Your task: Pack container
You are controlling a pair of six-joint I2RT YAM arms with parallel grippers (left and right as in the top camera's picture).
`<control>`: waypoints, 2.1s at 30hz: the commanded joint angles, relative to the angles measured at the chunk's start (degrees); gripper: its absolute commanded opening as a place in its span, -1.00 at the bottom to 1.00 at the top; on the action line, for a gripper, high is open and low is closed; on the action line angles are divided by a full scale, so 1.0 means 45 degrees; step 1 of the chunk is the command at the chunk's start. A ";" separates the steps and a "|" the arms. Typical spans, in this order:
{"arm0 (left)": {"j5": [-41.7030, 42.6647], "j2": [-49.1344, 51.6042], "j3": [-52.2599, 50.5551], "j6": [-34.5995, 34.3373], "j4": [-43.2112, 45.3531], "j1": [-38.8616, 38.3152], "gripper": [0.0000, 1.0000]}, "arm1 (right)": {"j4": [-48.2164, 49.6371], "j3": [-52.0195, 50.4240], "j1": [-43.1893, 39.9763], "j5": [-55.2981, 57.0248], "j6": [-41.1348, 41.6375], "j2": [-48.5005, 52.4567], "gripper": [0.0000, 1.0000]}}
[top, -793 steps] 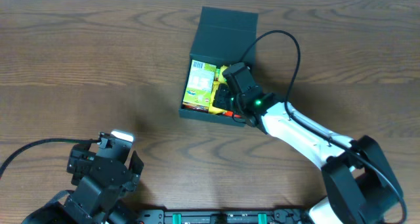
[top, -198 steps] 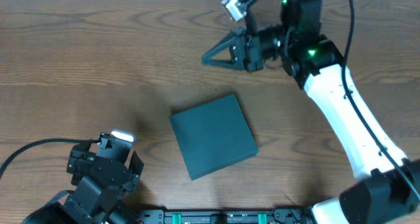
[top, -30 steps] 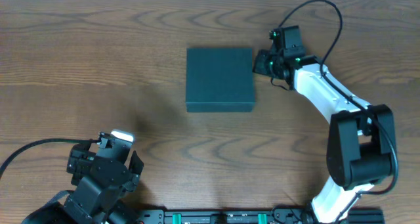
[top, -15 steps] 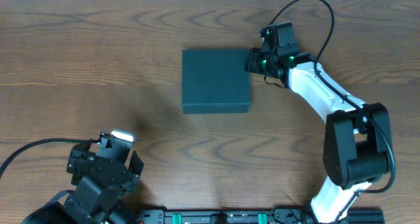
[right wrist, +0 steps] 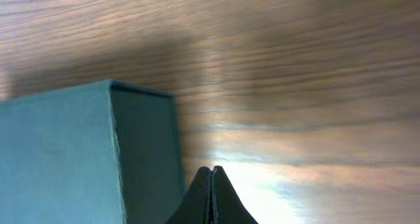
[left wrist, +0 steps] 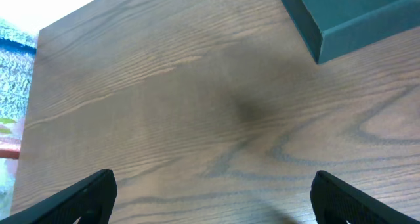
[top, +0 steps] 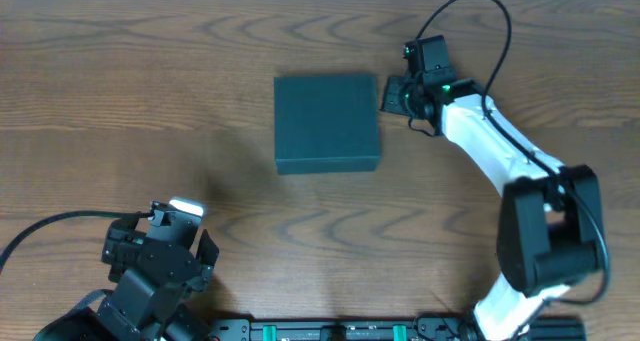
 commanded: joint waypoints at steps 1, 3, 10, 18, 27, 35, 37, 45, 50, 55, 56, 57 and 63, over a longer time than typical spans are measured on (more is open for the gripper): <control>-0.0233 -0.0044 0.0146 0.0185 0.0005 -0.0019 0.91 | -0.0379 0.0214 -0.0180 0.1185 -0.1180 -0.1889 -0.97; -0.0233 -0.0044 0.0146 0.0185 0.0005 -0.0019 0.90 | -0.0835 0.0214 -0.0204 0.1175 -0.1836 -0.2817 -0.97; -0.0233 -0.0044 0.0146 0.0180 0.0005 -0.0019 0.90 | -0.2181 -0.0248 -0.0248 0.0738 -0.3473 -0.5892 -0.98; -0.0233 -0.0044 0.0146 0.0185 0.0005 -0.0019 0.90 | 0.0087 -0.3706 -0.1379 -0.2880 -0.4221 -1.0545 -0.98; -0.0233 -0.0044 0.0146 0.0180 0.0005 -0.0019 0.91 | 0.2492 -0.7344 -0.3118 -0.5867 -0.5081 -1.6558 0.99; -0.0233 -0.0044 0.0146 0.0180 0.0005 -0.0019 0.91 | 0.4080 -0.9360 -0.3847 -0.4425 -0.5076 -2.0036 0.99; -0.0233 -0.0044 0.0146 0.0180 0.0005 -0.0019 0.91 | 0.4318 -0.9879 -0.3842 -0.3662 -0.5076 -2.0414 0.98; -0.0233 -0.0044 0.0146 0.0180 0.0005 -0.0019 0.91 | 0.7407 -1.2769 -0.3764 -0.3283 -0.5076 -2.1804 0.99; -0.0233 -0.0044 0.0146 0.0185 0.0005 -0.0019 0.91 | 0.8106 -1.3950 -0.3701 -0.2982 -0.5076 -2.2401 0.98; -0.0233 -0.0044 0.0146 0.0185 0.0005 -0.0019 0.91 | 0.8140 -1.4416 -0.3691 -0.2045 -0.5076 -2.3319 0.98; -0.0233 -0.0044 0.0146 0.0185 0.0005 -0.0019 0.91 | 0.8218 -1.4474 -0.3691 -0.1991 -0.5076 -2.3411 0.99; -0.0233 -0.0044 0.0146 0.0180 0.0005 -0.0019 0.90 | 0.8340 -1.4537 -0.3667 -0.1996 -0.5071 -2.3392 0.98; -0.0233 -0.0044 0.0146 0.0185 0.0005 -0.0019 0.90 | 0.8874 -1.5164 -0.3313 -0.1846 -0.5076 -2.3397 0.98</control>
